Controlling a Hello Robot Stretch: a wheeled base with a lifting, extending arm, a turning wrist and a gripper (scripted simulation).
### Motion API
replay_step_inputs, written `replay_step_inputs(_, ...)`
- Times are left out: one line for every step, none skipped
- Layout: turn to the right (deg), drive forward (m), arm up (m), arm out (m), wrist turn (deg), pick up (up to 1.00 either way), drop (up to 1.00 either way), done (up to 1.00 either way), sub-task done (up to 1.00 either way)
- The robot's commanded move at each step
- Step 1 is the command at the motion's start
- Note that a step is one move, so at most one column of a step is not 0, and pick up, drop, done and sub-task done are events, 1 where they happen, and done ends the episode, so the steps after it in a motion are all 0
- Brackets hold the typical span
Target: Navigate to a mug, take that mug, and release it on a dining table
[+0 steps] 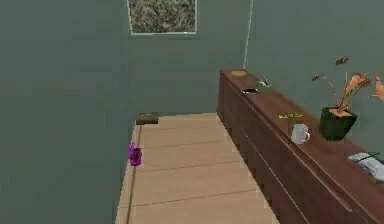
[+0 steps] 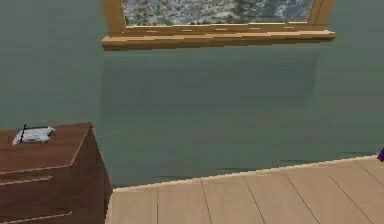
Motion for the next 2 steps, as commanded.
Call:
replay_step_inputs(0.0, 0.60, 0.00, 0.00, 0.0, 0.00, 0.00, 0.00, 0.00)
replay_step_inputs(-33.0, 0.00, 0.00, 0.00, 0.0, 0.00, 0.00, 0.00, 0.00)
